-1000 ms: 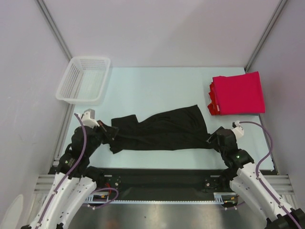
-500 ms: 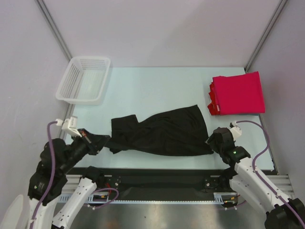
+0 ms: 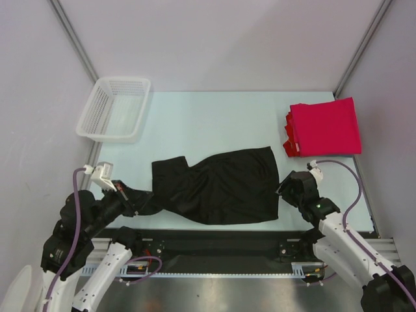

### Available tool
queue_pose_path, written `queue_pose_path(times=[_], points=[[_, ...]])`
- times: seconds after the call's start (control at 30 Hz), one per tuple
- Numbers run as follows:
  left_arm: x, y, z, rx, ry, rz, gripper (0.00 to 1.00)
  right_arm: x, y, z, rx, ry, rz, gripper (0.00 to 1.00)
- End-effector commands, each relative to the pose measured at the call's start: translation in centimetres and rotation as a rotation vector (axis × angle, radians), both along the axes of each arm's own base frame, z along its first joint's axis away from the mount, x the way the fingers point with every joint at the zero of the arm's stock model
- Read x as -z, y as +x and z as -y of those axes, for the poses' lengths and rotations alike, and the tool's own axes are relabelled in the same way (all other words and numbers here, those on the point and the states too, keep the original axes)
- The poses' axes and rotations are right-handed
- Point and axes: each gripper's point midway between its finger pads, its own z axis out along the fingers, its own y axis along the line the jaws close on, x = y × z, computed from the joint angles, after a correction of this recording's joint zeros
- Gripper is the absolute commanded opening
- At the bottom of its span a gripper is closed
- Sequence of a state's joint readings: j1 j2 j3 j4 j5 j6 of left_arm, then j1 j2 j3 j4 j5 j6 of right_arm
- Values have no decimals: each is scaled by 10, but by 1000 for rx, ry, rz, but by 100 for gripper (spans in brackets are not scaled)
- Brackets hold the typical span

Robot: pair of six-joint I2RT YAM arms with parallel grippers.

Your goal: Fold and stack the t-shirts

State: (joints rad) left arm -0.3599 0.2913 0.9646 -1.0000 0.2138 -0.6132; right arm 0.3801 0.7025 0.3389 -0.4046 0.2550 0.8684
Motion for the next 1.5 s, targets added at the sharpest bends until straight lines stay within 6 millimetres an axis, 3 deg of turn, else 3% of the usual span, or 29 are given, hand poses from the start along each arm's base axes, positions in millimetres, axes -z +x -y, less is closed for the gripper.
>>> queue_pose_path(times=[0.0, 0.23, 0.27, 0.33, 0.43, 0.5, 0.57, 0.6, 0.63, 0.73, 0.8, 0.83, 0.87, 0.93, 1.1, 1.17, 1.27, 1.37, 1.47], points=[[9, -2, 2, 30, 23, 3, 1, -7, 7, -14, -70, 17, 29, 55], [18, 1, 5, 46, 39, -21, 0, -22, 42, -19, -106, -68, 52, 55], [21, 2, 5, 45, 43, -29, 0, -17, 48, -19, -105, -97, 24, 56], [24, 2, 5, 45, 45, -37, 0, -32, 70, -24, -125, -125, 52, 56], [32, 4, 6, 43, 50, -57, 0, -35, 101, -30, -132, -186, 20, 55], [37, 7, 6, 42, 55, -67, 0, -19, 114, -29, -128, -241, -49, 55], [40, 9, 6, 39, 60, -74, 0, -29, 138, -32, -112, -273, -42, 55], [40, 9, 6, 36, 61, -76, 0, -14, 143, -30, -108, -301, -88, 54], [40, 10, 6, 33, 60, -75, 0, -22, 156, -33, -105, -309, -69, 54], [39, 12, 6, 29, 62, -70, 0, -14, 180, -36, -101, -338, -84, 54], [39, 12, 6, 29, 63, -73, 0, -7, 190, -32, -87, -369, -106, 53], [39, 13, 6, 29, 63, -73, 0, 6, 195, -29, -84, -391, -139, 52], [39, 13, 6, 30, 62, -76, 0, 0, 206, -28, -76, -405, -124, 52], [39, 12, 7, 34, 59, -73, 0, 15, 213, -19, -67, -424, -161, 50], [51, 12, 10, 41, 46, -102, 0, 30, 236, -10, -77, -394, -167, 50], [56, 14, 10, 38, 46, -108, 0, 42, 241, -13, -108, -357, -181, 45], [64, 20, 11, 22, 42, -128, 0, 47, 250, -24, -151, -303, -183, 8], [76, 34, 12, -18, 36, -157, 0, 42, 258, -34, -178, -259, -162, 0], [81, 49, 18, -34, 21, -169, 0, 26, 268, -41, -195, -222, -125, 0]])
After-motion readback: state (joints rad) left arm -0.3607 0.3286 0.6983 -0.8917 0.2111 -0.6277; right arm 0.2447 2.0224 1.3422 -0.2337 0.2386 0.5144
